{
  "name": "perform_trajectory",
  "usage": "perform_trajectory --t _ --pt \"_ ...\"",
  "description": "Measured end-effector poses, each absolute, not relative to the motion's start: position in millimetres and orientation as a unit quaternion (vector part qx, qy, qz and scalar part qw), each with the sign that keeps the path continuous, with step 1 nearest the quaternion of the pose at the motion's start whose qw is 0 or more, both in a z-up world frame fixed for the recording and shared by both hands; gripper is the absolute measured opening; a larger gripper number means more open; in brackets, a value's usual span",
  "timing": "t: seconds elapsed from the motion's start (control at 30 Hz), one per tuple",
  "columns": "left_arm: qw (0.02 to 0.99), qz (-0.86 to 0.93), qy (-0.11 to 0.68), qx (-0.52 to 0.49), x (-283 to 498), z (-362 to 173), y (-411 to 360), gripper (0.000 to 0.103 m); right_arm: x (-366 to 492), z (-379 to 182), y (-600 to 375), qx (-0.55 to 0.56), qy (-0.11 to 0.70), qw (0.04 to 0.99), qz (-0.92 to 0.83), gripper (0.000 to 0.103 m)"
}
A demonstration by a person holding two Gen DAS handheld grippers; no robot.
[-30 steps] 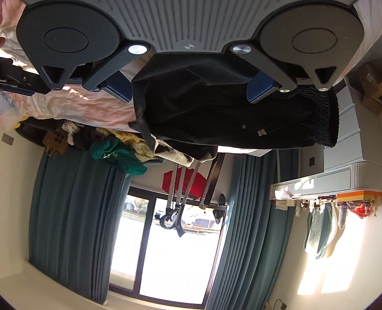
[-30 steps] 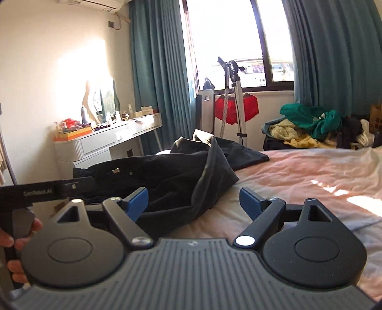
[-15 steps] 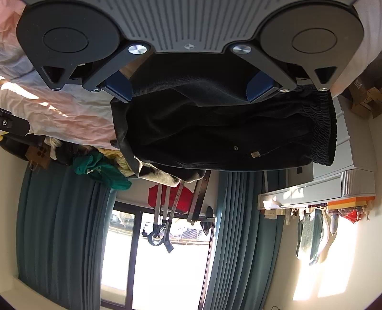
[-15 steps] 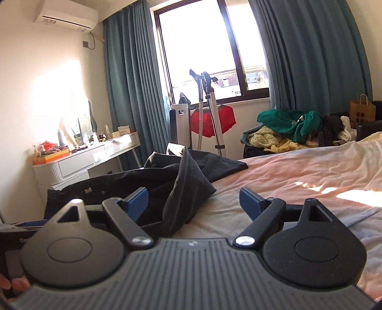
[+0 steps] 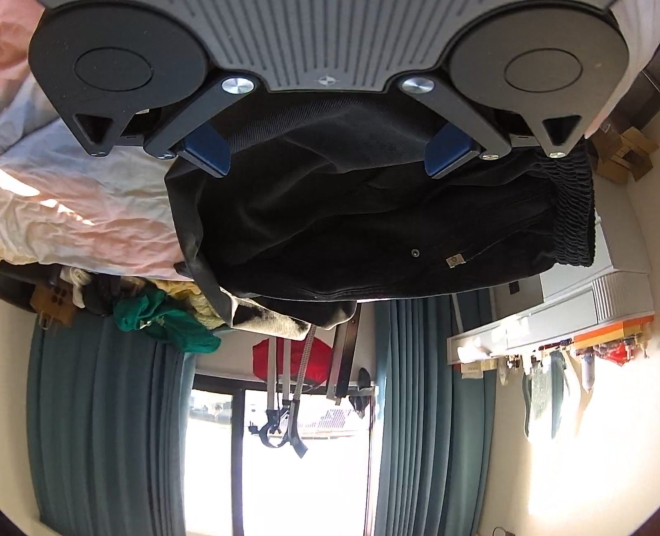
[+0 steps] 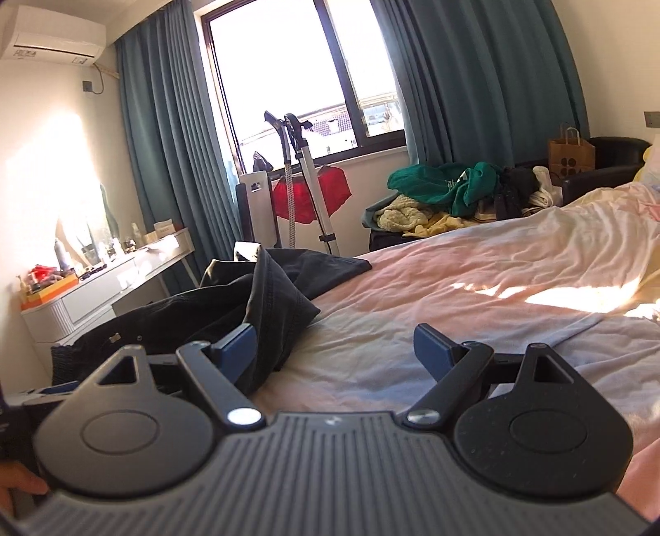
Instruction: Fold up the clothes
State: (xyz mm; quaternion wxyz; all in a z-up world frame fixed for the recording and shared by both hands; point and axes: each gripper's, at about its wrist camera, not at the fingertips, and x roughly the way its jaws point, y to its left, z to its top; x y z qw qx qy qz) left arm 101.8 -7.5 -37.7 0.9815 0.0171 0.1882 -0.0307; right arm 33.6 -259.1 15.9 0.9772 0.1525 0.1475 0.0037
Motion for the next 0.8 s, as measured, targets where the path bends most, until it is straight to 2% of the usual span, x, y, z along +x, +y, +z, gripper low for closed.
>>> perform_trajectory --t 0.37,0.47,0.57,0.6,0.63,0.67,0.7,0.73,0.77,0.8 --pt "0.979 -0.038 0.189 0.064 221.7 -38.9 -70.2 0.099 47.1 3.8 -288.0 0.196 0.163 0.966 -0.035 0.085" --pt "0.976 -0.028 0.202 0.076 265.8 -42.6 -96.8 0.095 59.7 -3.7 -297.9 0.216 0.167 0.961 -0.042 0.085" --pt "0.972 -0.018 0.216 0.087 309.9 -46.3 -123.4 0.086 72.3 -14.5 -305.7 0.221 0.172 0.959 -0.051 0.085" --pt "0.97 -0.005 0.224 0.097 325.1 -49.0 -129.2 0.078 75.5 -17.2 -306.5 0.22 0.174 0.958 -0.054 0.085" --pt "0.966 0.01 0.233 0.108 337.5 -52.6 -132.8 0.063 78.2 -19.1 -306.5 0.219 0.174 0.958 -0.055 0.085" --pt "0.965 0.015 0.235 0.114 343.8 -54.3 -135.2 0.056 80.8 -21.1 -306.6 0.217 0.175 0.959 -0.056 0.085" --pt "0.966 0.014 0.231 0.117 347.2 -54.8 -136.8 0.039 83.5 -23.0 -306.6 0.216 0.176 0.959 -0.058 0.085" --pt "0.967 0.008 0.227 0.12 345.7 -53.1 -138.6 0.015 86.2 -24.9 -306.6 0.215 0.177 0.959 -0.059 0.085" --pt "0.967 -0.003 0.222 0.122 340.5 -49.8 -140.6 0.007 88.9 -26.8 -306.6 0.214 0.178 0.959 -0.06 0.085" --pt "0.968 -0.013 0.218 0.124 335.4 -46.6 -142.6 0.005 91.6 -28.7 -306.6 0.213 0.179 0.959 -0.061 0.085"
